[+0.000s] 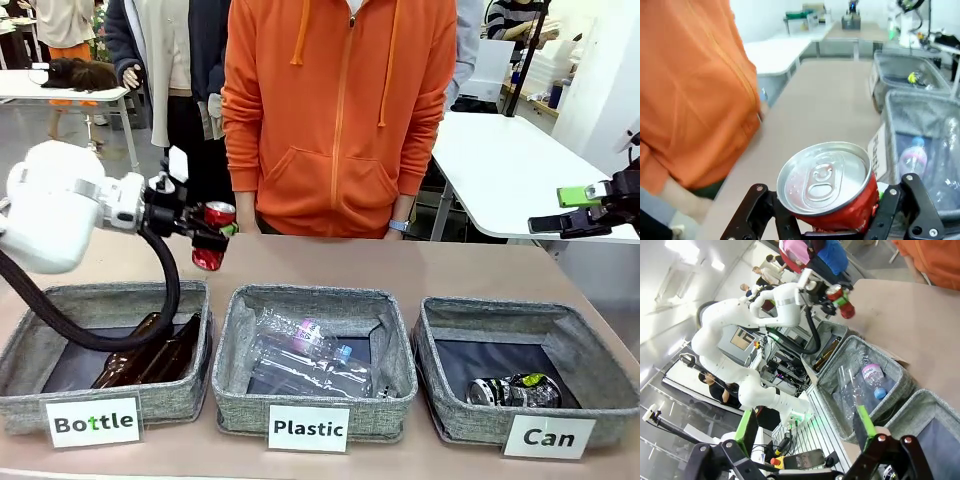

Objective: Sort the can waste into the basket.
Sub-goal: Pick up the can waste from the table and place it in the right Fabric basket.

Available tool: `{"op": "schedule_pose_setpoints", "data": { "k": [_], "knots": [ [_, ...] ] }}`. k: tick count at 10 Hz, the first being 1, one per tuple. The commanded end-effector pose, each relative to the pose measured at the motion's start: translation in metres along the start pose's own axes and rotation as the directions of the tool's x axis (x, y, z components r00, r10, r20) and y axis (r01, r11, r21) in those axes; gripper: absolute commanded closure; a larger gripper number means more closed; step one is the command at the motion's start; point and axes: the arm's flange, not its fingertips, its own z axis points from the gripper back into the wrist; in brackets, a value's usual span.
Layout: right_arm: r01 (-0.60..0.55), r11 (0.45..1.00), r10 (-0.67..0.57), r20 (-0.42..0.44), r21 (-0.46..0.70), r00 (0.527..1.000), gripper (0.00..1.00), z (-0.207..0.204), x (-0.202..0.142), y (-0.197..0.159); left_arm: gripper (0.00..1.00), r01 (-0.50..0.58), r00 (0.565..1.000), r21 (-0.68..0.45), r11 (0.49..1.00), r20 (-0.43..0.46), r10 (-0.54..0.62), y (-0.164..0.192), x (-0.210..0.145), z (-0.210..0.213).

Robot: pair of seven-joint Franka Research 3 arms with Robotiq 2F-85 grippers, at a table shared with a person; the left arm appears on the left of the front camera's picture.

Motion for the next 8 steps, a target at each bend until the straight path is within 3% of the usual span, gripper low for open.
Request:
{"op": "schedule_pose_setpoints", "data": {
  "k": [1, 2, 3, 4, 6, 8],
  "knots": [
    [-0.02, 1.0, 0.02, -0.009, 0.004, 1.0, 0.0, 0.002, 0.0, 0.001, 1.0, 0.057, 0.985, -0.066, 0.996, 0.163, -0.046, -0.034, 0.037, 0.045],
    [-0.02, 1.0, 0.02, -0.009, 0.004, 1.0, 0.0, 0.002, 0.0, 0.001, 1.0, 0.06, 0.983, -0.178, 0.982, 0.181, -0.027, -0.048, 0.055, 0.075],
    [-0.02, 1.0, 0.02, -0.009, 0.004, 1.0, 0.0, 0.002, 0.0, 0.001, 1.0, 0.075, 0.992, -0.288, 0.955, 0.123, -0.04, -0.068, 0.063, 0.113],
    [-0.02, 1.0, 0.02, -0.009, 0.004, 1.0, 0.0, 0.002, 0.0, 0.001, 1.0, 0.074, 0.997, -0.312, 0.947, 0.05, -0.061, -0.089, 0.062, 0.144],
    [-0.02, 1.0, 0.02, -0.009, 0.004, 1.0, 0.0, 0.002, 0.0, 0.001, 1.0, 0.123, 0.991, -0.256, 0.959, -0.018, -0.132, -0.138, 0.052, 0.188],
    [-0.02, 1.0, 0.02, -0.009, 0.004, 1.0, 0.0, 0.002, 0.0, 0.001, 1.0, 0.165, 0.983, -0.247, 0.955, -0.041, -0.18, -0.167, 0.033, 0.191]
  ]
}}
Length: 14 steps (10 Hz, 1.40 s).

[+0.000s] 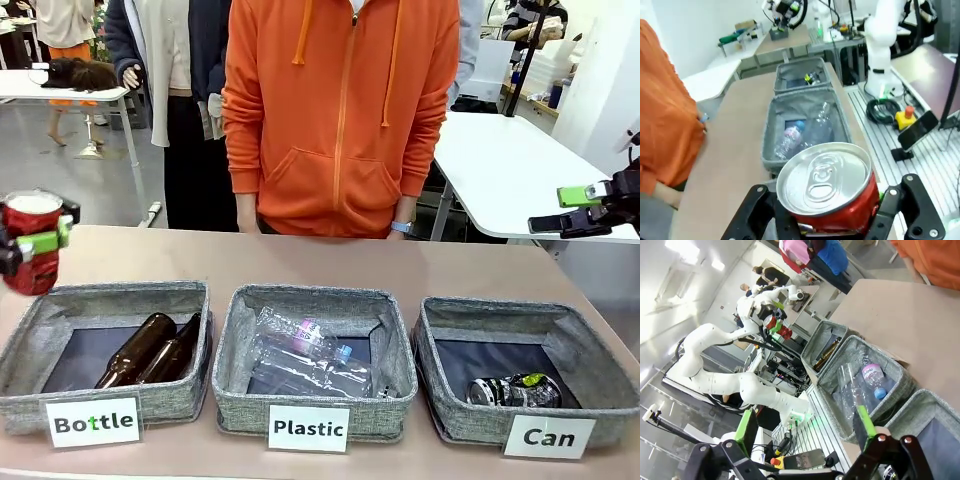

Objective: Sort the can waste into the basket.
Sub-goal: Pick up the can waste from the table and place it in the right Fabric basket.

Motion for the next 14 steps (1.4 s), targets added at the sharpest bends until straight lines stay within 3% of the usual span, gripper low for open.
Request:
{"op": "schedule_pose_setpoints", "data": {
  "k": [1, 2, 6, 7, 8, 10, 12, 13, 14],
  "knots": [
    [-0.02, 1.0, 0.02, -0.009, 0.004, 1.0, 0.0, 0.002, 0.0, 0.001, 1.0, 0.024, 0.999, 0.128, 0.991, -0.028, -0.021, -0.005, -0.011, -0.016],
    [-0.02, 1.0, 0.02, -0.009, 0.004, 1.0, 0.0, 0.002, 0.0, 0.001, 1.0, 0.0, 1.0, 0.0, 1.0, 0.0, 0.0, 0.0, 0.0, 0.0],
    [0.0, 1.0, 0.0, 0.0, 0.0, 1.0, 0.0, 0.0, 0.0, 0.0, 1.0, 0.009, 1.0, 0.023, 1.0, -0.016, -0.008, -0.005, -0.004, -0.005],
    [0.018, 0.986, -0.017, 0.009, -0.165, 1.0, 0.0, 0.002, 0.001, 0.009, 1.0, 0.067, 0.997, 0.017, 0.998, -0.024, -0.067, -0.013, 0.026, -0.057],
    [0.056, 0.967, -0.057, 0.0, -0.25, 0.998, 0.0, 0.014, -0.012, 0.022, 1.0, 0.15, 0.987, -0.046, 0.988, -0.052, -0.152, -0.018, 0.067, -0.114],
    [0.142, 0.916, -0.126, 0.068, -0.375, 0.99, 0.0, 0.071, -0.052, 0.052, 1.0, 0.32, 0.945, -0.136, 0.938, -0.028, -0.327, -0.009, 0.131, -0.2],
    [0.19, 0.884, -0.149, 0.128, -0.427, 0.98, 0.0, 0.122, -0.121, 0.08, 1.0, 0.467, 0.879, -0.155, 0.871, -0.023, -0.476, -0.003, 0.193, -0.296],
    [0.189, 0.882, -0.132, 0.158, -0.433, 0.979, 0.0, 0.136, -0.152, 0.09, 1.0, 0.506, 0.858, -0.189, 0.842, 0.008, -0.514, 0.008, 0.21, -0.344],
    [0.176, 0.894, -0.107, 0.185, -0.412, 0.977, 0.0, 0.144, -0.18, 0.092, 1.0, 0.516, 0.85, -0.185, 0.837, -0.016, -0.527, 0.024, 0.216, -0.392]
  ]
}}
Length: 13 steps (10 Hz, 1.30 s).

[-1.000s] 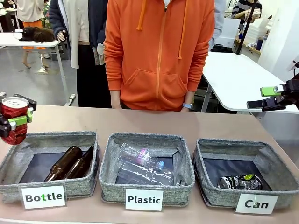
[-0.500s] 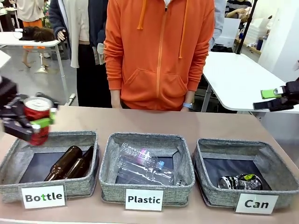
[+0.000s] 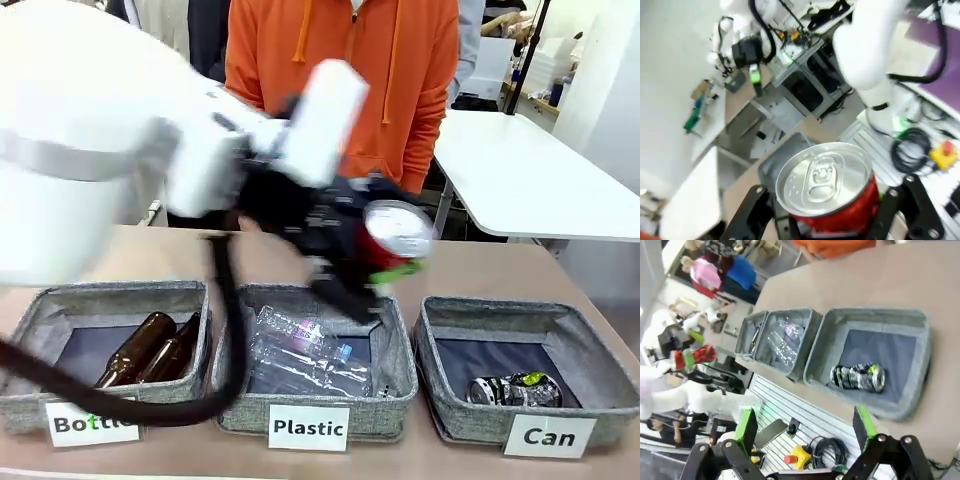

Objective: Sort the can waste into the basket.
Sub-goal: Pick up the can waste from the table and place it in the right Fabric basket.

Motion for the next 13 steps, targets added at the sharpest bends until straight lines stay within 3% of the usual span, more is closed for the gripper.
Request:
{"op": "schedule_pose_setpoints", "data": {
  "k": [1, 2, 3, 7, 10, 13],
  "knots": [
    [-0.037, 0.998, 0.035, 0.038, 0.059, 0.999, 0.0, -0.003, -0.058, -0.006, 1.0, 0.005, 0.999, 0.007, 1.0, -0.038, -0.005, 0.068, -0.047, -0.059],
    [-0.086, 0.992, 0.076, 0.117, 0.09, 0.99, 0.0, 0.002, -0.076, -0.012, 1.0, -0.015, 0.999, -0.014, 1.0, -0.034, 0.014, 0.084, -0.054, -0.094],
    [0.001, 1.0, -0.002, 0.027, 0.021, 1.0, 0.0, 0.02, -0.023, -0.004, 1.0, -0.046, 0.999, -0.035, 0.998, -0.03, 0.045, 0.096, -0.059, -0.126],
    [0.001, 1.0, -0.002, 0.027, 0.021, 1.0, 0.0, 0.02, -0.023, -0.004, 1.0, 0.006, 0.993, -0.012, 1.0, -0.115, -0.007, 0.119, -0.064, -0.225],
    [0.001, 1.0, -0.002, 0.027, 0.021, 1.0, 0.0, 0.02, -0.023, -0.004, 1.0, 0.012, 0.972, -0.047, 0.999, -0.234, -0.023, 0.133, -0.085, -0.252],
    [0.001, 1.0, -0.002, 0.027, 0.021, 1.0, 0.0, 0.02, -0.023, -0.004, 1.0, -0.035, 0.966, -0.056, 0.998, -0.258, 0.019, 0.139, -0.1, -0.253]
  ]
}}
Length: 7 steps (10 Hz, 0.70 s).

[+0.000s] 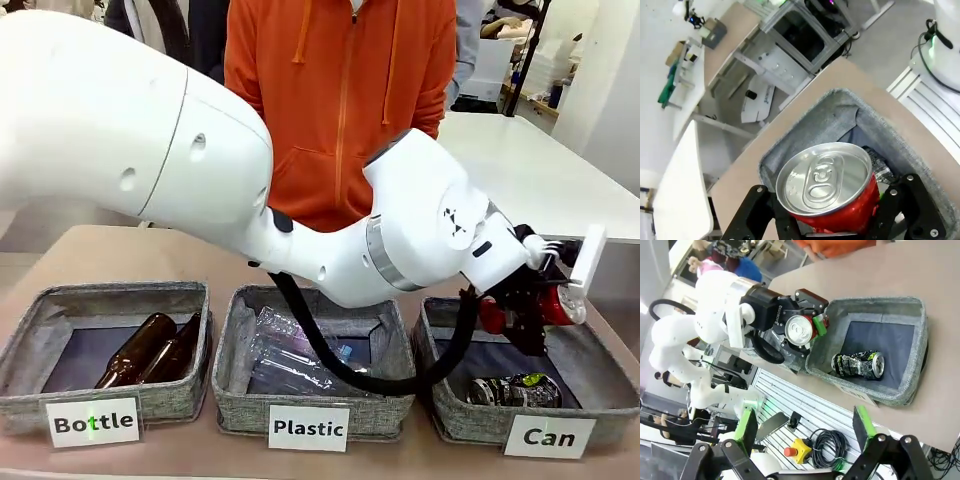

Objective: Sort the can waste into the basket.
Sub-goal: Pick up the can waste from the table and place it in the right Fabric basket.

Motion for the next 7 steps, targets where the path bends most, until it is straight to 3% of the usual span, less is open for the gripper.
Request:
{"op": "schedule_pose_setpoints", "data": {
  "k": [1, 2, 3, 4, 6, 7],
  "knots": [
    [0.021, 1.0, -0.021, 0.017, -0.001, 1.0, 0.0, 0.0, 0.003, 0.001, 1.0, -0.022, 1.0, -0.013, 1.0, 0.01, 0.023, 0.011, 0.01, -0.003],
    [0.021, 1.0, -0.021, 0.017, -0.001, 1.0, 0.0, 0.0, 0.003, 0.001, 0.54, -0.021, 1.0, -0.019, 1.0, 0.001, 0.021, 0.011, 0.009, -0.002],
    [0.021, 1.0, -0.021, 0.017, -0.001, 1.0, 0.0, 0.0, 0.003, 0.001, 0.43, -0.022, 1.0, -0.017, 1.0, 0.005, 0.022, 0.01, 0.009, -0.001],
    [0.021, 1.0, -0.021, 0.017, -0.001, 1.0, 0.0, 0.0, 0.003, 0.001, 0.0, -0.018, 1.0, -0.01, 1.0, 0.003, 0.018, 0.009, 0.01, 0.001],
    [0.021, 1.0, -0.021, 0.017, -0.001, 1.0, 0.0, 0.0, 0.003, 0.001, 0.0, -0.012, 1.0, 0.011, 1.0, -0.017, 0.012, 0.009, 0.011, 0.007],
    [0.021, 1.0, -0.021, 0.017, -0.001, 1.0, 0.0, 0.0, 0.003, 0.001, 0.19, -0.006, 1.0, 0.018, 1.0, -0.029, 0.006, 0.009, 0.011, 0.01]
  ]
}}
